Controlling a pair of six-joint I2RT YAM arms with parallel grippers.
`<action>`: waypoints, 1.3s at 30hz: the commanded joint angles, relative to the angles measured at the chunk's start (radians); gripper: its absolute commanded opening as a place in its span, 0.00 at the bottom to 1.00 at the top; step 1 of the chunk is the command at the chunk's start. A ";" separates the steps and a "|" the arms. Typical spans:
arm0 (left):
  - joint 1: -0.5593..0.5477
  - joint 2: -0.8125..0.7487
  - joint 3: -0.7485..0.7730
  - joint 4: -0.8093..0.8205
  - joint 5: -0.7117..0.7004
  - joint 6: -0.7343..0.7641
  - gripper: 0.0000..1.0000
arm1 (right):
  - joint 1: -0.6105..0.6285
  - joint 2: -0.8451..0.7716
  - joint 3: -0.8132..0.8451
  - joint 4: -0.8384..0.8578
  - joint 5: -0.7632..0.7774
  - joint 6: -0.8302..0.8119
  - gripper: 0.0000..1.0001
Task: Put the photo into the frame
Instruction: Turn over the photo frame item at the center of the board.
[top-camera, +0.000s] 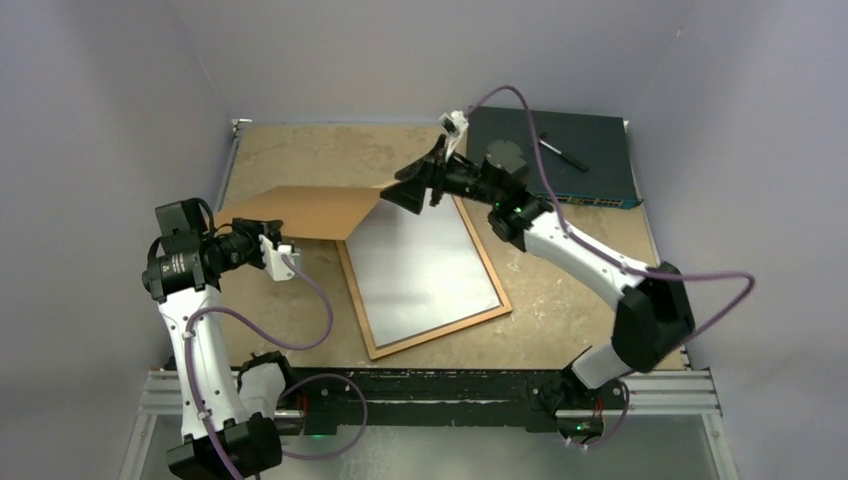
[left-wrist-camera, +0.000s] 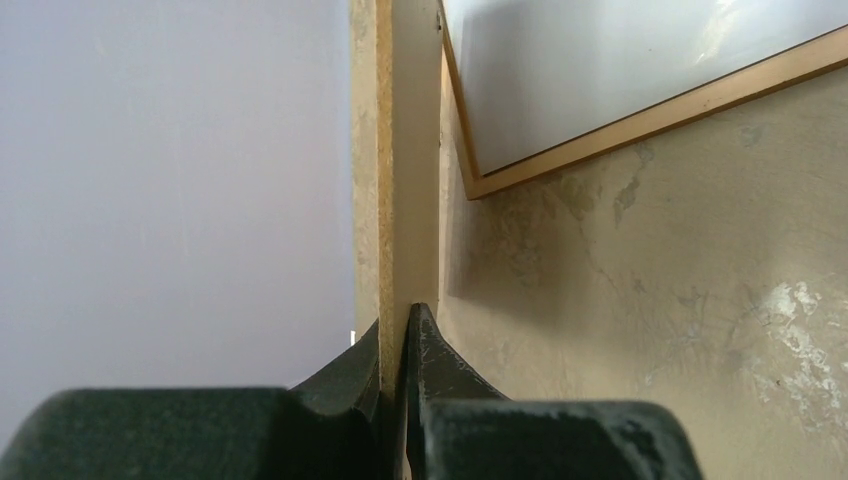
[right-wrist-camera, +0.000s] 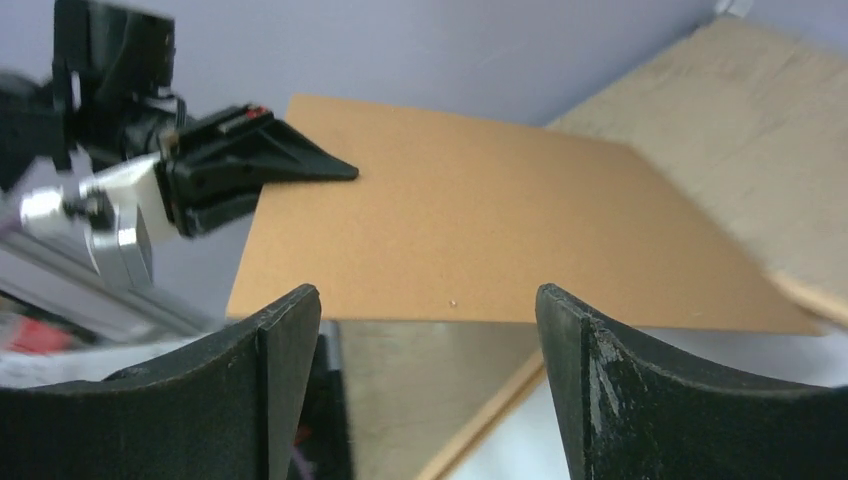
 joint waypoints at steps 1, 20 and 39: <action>-0.004 0.003 0.085 0.020 0.073 0.046 0.00 | 0.007 -0.178 -0.172 0.090 0.140 -0.536 0.85; -0.005 0.030 0.230 -0.138 0.173 0.129 0.00 | 0.206 -0.113 -0.200 -0.016 0.315 -1.211 0.80; -0.005 0.039 0.294 -0.153 0.202 0.104 0.00 | 0.305 -0.040 -0.179 0.183 0.466 -1.262 0.34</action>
